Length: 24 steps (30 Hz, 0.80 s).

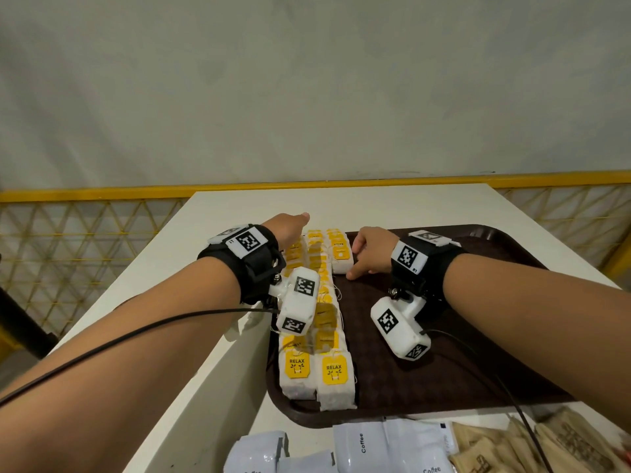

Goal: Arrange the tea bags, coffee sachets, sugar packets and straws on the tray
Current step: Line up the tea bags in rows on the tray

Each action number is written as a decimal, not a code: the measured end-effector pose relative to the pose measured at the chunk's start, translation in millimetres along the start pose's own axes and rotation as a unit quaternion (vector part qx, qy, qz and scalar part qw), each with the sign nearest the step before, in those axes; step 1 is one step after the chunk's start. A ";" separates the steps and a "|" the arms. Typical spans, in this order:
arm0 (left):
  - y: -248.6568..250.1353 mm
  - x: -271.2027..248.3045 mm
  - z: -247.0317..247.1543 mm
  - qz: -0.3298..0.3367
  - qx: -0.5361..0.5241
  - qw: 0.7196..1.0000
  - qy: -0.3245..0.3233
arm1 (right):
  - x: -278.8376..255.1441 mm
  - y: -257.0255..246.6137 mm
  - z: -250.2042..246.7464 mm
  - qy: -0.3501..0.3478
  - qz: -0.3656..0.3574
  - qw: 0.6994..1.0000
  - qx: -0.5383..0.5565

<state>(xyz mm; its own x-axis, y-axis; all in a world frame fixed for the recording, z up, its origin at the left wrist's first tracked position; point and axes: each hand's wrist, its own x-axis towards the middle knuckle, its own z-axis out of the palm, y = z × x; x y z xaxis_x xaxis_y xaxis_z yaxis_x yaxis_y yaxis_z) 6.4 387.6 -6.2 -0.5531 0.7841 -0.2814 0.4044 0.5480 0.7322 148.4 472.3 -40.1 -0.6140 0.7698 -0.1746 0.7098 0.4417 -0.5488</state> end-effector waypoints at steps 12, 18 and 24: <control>-4.4 3.4 -0.6 -0.008 0.011 1.000 0.000 | 0.7 -3.6 -1.7 -0.002 0.003 0.999 0.046; -8.2 7.8 3.0 -0.005 -0.034 0.999 -0.010 | 3.8 -19.2 5.5 0.027 0.031 0.999 0.034; -5.6 4.9 2.7 -0.004 -0.049 0.999 -0.009 | 3.6 -23.7 5.4 0.012 0.017 1.000 -0.021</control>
<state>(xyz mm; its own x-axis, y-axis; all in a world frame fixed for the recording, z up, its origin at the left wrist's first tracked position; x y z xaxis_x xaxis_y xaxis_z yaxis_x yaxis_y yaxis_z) 3.4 389.2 -13.4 -0.5423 0.7855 -0.2981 0.3268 0.5242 0.7864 127.6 462.1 -32.1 -0.5814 0.7952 -0.1723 0.7438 0.4335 -0.5088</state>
